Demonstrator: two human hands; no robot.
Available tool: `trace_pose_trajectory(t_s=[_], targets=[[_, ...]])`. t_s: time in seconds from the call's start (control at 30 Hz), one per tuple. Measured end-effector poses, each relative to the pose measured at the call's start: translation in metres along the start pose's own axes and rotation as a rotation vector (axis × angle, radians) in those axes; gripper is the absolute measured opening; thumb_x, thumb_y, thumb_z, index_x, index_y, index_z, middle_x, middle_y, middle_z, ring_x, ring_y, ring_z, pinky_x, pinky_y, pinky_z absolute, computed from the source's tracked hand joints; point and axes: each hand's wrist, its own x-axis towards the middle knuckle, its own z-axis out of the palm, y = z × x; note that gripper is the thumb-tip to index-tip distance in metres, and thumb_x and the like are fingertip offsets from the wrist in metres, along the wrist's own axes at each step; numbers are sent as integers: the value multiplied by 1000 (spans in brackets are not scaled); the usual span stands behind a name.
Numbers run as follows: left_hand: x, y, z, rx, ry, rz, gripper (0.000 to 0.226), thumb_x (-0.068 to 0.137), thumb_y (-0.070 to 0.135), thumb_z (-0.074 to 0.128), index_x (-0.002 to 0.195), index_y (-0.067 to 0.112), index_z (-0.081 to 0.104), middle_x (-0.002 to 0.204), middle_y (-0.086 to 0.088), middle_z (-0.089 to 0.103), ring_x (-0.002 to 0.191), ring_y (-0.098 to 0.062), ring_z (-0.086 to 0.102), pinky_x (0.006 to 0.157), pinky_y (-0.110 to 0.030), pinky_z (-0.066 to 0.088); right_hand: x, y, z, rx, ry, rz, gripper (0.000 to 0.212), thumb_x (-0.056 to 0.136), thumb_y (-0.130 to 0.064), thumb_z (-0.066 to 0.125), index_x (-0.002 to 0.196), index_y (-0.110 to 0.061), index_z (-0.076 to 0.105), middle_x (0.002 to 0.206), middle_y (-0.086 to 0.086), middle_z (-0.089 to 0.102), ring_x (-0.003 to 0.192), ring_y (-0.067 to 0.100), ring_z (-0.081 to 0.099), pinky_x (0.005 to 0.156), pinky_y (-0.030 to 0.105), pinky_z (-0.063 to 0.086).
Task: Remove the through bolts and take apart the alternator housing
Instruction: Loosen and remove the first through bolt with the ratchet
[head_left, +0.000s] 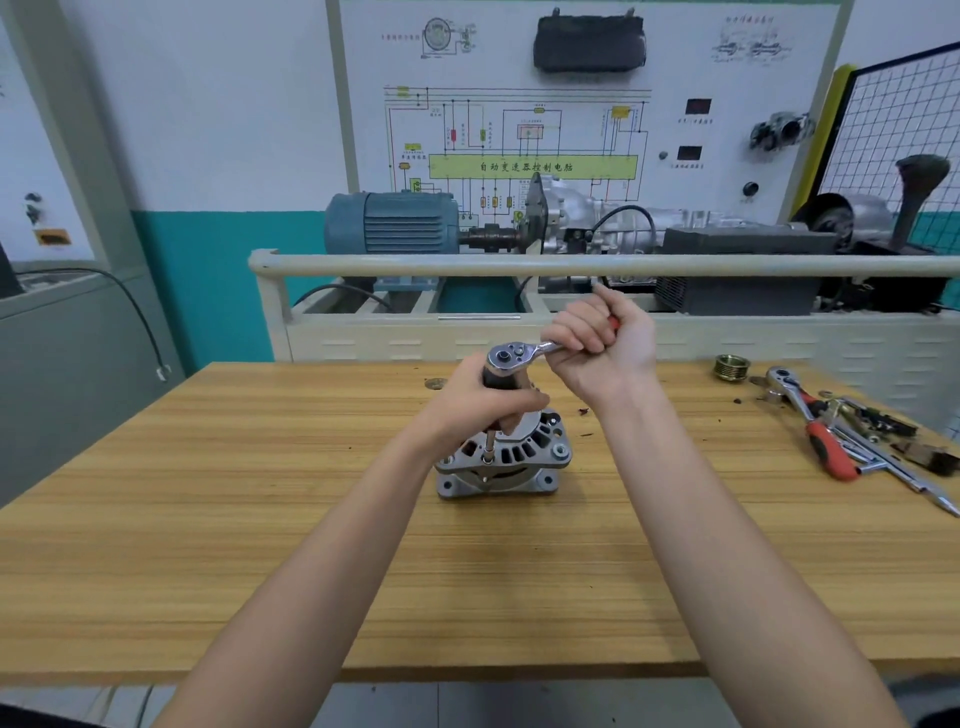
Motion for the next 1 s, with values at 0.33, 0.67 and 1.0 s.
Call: trace_pose_trajectory(t_s=[0.33, 0.67, 1.0], targets=[[8, -10, 28, -138, 503, 38, 46, 78, -8, 58, 50, 22, 37, 43, 12, 34, 42, -6, 27, 41, -19, 25, -20, 20, -11, 86, 36, -293, 50, 95, -17, 35, 44, -17, 38, 37, -7, 23, 32, 9, 21, 36, 20, 24], [-1, 4, -2, -2, -74, -4, 32, 76, 14, 68, 49, 19, 52, 45, -1, 48, 43, -16, 43, 49, -22, 38, 4, -7, -3, -53, -71, 122, 36, 86, -15, 44, 51, -16, 35, 36, -6, 26, 31, 9, 25, 39, 21, 24], [8, -6, 37, -110, 579, 16, 50, 77, -9, 59, 45, 24, 40, 42, 14, 37, 42, -4, 29, 44, -20, 27, -22, 17, -9, 73, 53, -316, 51, 96, -17, 35, 45, -17, 37, 37, -6, 23, 32, 9, 20, 37, 19, 25]])
